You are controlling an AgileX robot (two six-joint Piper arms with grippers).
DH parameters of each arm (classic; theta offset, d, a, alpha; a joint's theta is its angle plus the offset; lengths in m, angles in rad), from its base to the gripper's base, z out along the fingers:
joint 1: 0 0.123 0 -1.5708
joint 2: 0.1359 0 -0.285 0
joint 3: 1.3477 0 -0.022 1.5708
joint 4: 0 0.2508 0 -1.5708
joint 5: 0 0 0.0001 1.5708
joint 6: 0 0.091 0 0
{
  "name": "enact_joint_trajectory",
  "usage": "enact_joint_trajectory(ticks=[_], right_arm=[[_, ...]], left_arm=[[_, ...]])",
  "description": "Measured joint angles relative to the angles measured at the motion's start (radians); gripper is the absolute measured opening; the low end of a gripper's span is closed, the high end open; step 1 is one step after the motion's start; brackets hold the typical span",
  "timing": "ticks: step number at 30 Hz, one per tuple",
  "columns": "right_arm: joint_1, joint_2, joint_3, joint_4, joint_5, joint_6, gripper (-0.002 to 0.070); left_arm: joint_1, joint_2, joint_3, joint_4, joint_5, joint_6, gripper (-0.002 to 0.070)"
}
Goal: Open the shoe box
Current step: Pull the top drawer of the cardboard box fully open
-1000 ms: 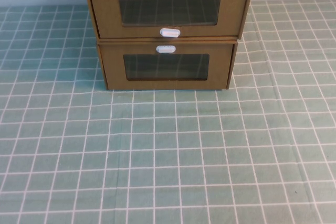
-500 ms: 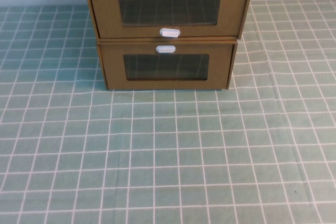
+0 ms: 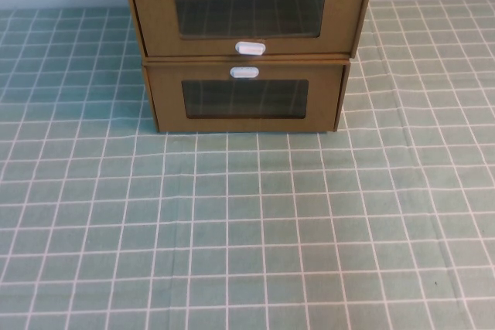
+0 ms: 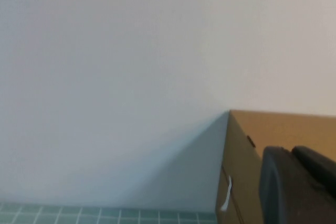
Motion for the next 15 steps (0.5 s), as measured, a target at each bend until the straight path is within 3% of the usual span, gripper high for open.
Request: enact_joint_trajectory(ticks=[3, 8, 11, 15], right_arm=[[0.000, 0.051, 0.000, 0.002, -0.016, 0.013, -0.0014], [0.000, 0.124, -0.002, -0.035, 0.027, 0.087, -0.0014], [0.000, 0.208, -0.021, -0.219, 0.139, 0.061, -0.0014], [0.003, 0.367, -0.122, -0.363, 0.420, 0.022, -0.0013]], left_arm=[[0.000, 0.112, 0.000, -0.029, -0.051, -0.006, -0.0005], [0.000, 0.272, -0.001, -0.235, -0.101, -0.008, -0.0005], [-0.024, 0.353, -0.024, -0.289, -0.092, 0.004, -0.0005], [-0.106, 0.470, -0.142, -0.307, -0.023, 0.141, -0.0005]])
